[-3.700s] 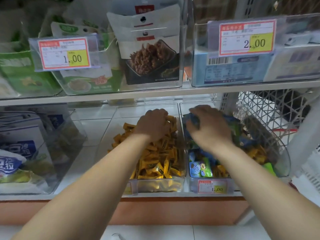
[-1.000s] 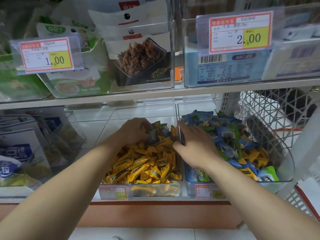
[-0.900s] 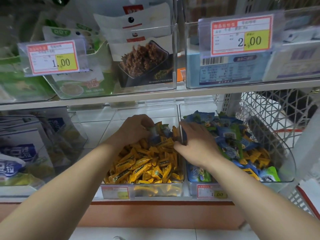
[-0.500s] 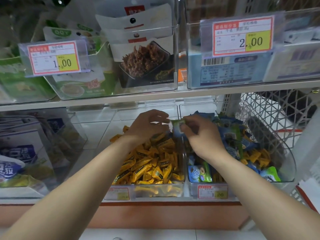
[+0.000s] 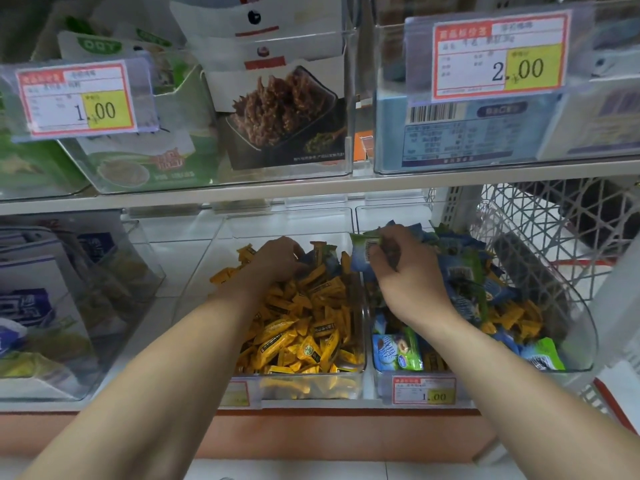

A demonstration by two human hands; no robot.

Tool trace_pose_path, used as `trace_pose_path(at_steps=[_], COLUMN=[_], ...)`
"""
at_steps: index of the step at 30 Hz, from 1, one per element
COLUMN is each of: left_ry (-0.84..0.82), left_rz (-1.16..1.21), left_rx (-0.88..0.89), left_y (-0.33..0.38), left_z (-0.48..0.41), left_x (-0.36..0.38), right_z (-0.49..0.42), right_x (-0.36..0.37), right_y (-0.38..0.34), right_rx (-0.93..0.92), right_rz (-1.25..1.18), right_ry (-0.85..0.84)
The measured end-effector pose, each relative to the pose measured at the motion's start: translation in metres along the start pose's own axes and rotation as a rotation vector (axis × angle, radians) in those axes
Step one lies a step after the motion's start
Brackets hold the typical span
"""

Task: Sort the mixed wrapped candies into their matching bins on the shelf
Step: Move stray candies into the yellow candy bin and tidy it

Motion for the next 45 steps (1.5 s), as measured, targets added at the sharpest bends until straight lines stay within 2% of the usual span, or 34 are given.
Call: trace_pose_path(at_steps=[4, 9, 15, 20, 22, 25, 28, 29, 30, 33, 35, 38, 42, 45], left_ry=[0.148, 0.049, 0.039, 0.088, 0.149, 0.274, 0.247, 0.222, 0.193, 0.155, 0.163, 0.184, 0.086, 0.1], left_rz=[0.042, 0.115, -0.021, -0.009, 0.088, 0.366, 0.713, 0.736, 0.675, 0.232, 0.109, 0.079, 0.106, 0.128], left_rx=[0.029, 0.038, -0.035, 0.052, 0.117, 0.122, 0.189, 0.219, 0.237, 0.198, 0.18, 0.175, 0.207, 0.212], left_y=[-0.003, -0.004, 0.0, 0.0, 0.001, -0.002, 0.006, 0.013, 0.021, 0.041, 0.047, 0.049, 0.05, 0.051], left_z=[0.007, 0.001, -0.012, -0.008, -0.003, 0.007, 0.006, 0.005, 0.001, -0.012, -0.017, -0.017, -0.016, -0.009], left_x=[-0.019, -0.008, -0.002, -0.006, -0.014, -0.031, -0.032, -0.03, -0.027, -0.014, -0.004, 0.002, 0.008, 0.004], right_z=[0.001, 0.004, 0.004, 0.004, 0.003, 0.003, 0.004, 0.004, 0.003, 0.003, 0.003, 0.002, 0.002, 0.002], right_x=[-0.002, -0.008, -0.012, -0.01, -0.01, -0.01, -0.01, -0.009, -0.009, -0.007, -0.008, -0.008, -0.008, -0.008], right_y=[0.0, 0.001, 0.008, 0.011, 0.012, 0.012, 0.011, 0.011, 0.012, 0.014, 0.014, 0.014, 0.014, 0.015], right_rx=[0.011, 0.03, 0.044, 0.043, 0.044, 0.047, 0.047, 0.047, 0.051, 0.061, 0.059, 0.051, 0.039, 0.055], right_rz=[-0.024, -0.043, -0.061, -0.071, -0.077, -0.079, -0.078, -0.075, -0.068, -0.039, -0.029, -0.027, -0.014, -0.026], right_ry=[0.007, 0.028, 0.055, 0.042, 0.042, 0.042, 0.04, 0.038, 0.034, 0.026, 0.031, 0.029, 0.026, 0.013])
Point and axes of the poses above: each hand's wrist, its own z-axis away from the middle knuckle, its own x-axis out of the palm, y = z × x, the point moved 9 cm from there along -z, towards the middle knuckle, and after that the axes turned 13 degrees about -y, right-handed, at the moved point
